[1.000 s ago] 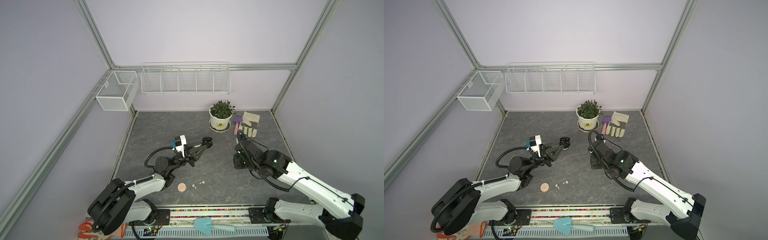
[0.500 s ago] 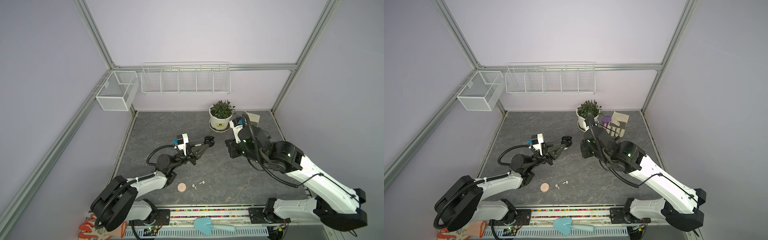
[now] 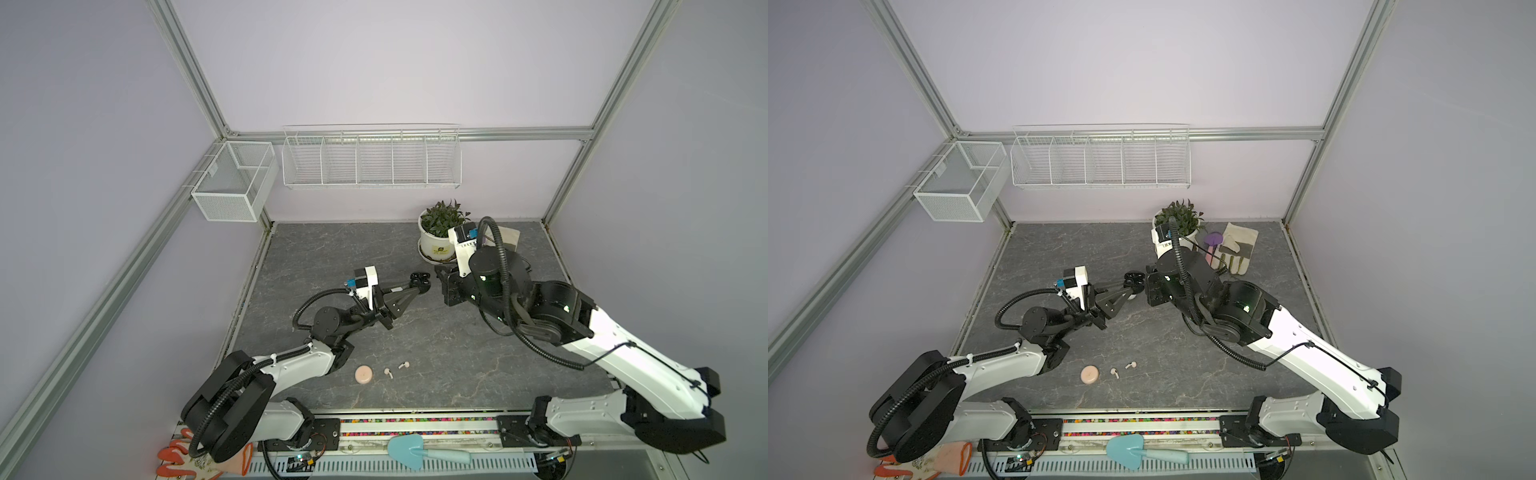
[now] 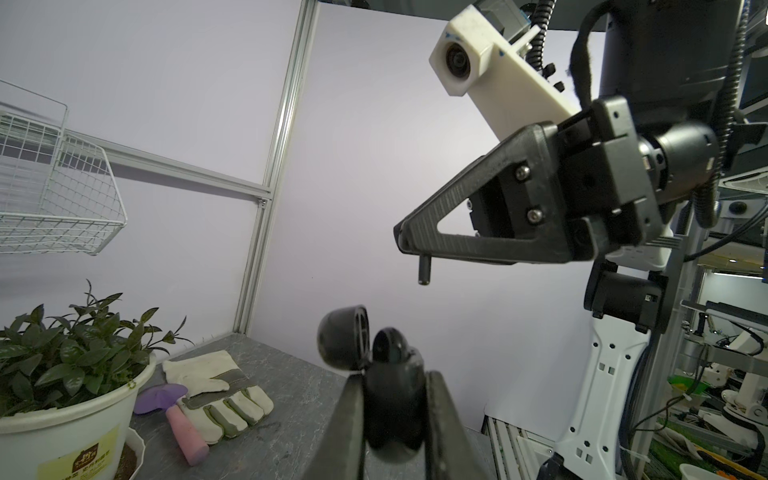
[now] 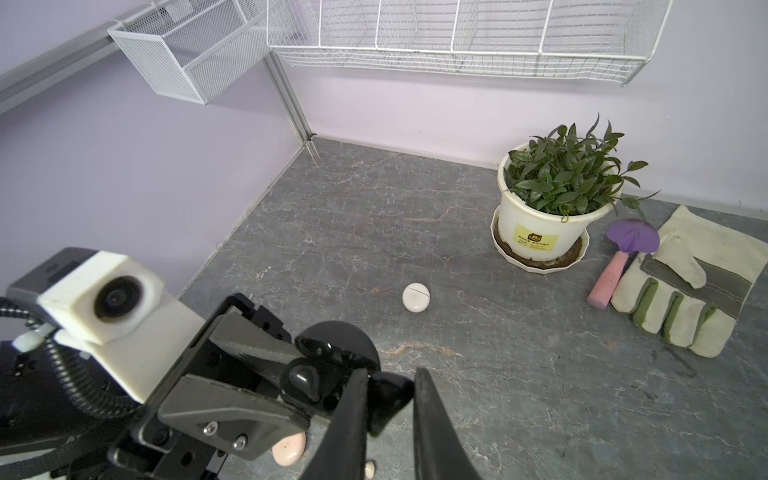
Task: Insert wireless bluetooth earbuds into charging case
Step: Insert the wireless bluetooth earbud into the charging case.
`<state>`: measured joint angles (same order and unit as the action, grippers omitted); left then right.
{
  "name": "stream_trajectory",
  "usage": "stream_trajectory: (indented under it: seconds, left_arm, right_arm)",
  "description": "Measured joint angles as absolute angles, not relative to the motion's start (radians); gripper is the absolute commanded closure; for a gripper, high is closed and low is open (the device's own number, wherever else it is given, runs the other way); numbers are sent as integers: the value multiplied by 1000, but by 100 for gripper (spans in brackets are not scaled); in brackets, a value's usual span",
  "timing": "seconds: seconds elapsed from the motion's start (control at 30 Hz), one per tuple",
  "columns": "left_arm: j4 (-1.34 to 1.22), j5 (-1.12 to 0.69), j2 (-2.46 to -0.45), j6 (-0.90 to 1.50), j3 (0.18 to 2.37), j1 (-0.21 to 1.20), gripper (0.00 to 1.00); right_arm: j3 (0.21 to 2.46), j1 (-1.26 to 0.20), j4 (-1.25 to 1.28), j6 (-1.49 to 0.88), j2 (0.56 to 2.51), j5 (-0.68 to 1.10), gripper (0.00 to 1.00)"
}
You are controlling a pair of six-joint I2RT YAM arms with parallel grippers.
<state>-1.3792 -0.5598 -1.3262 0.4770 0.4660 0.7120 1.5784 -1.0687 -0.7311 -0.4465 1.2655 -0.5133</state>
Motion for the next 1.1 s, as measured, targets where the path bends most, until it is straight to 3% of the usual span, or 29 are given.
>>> stream_trajectory:
  seconds: [1.1]
  left_arm:
    - [-1378, -577, -1322, 465, 466, 712, 100]
  right_arm:
    - [1528, -1083, -675, -546, 1308, -500, 82]
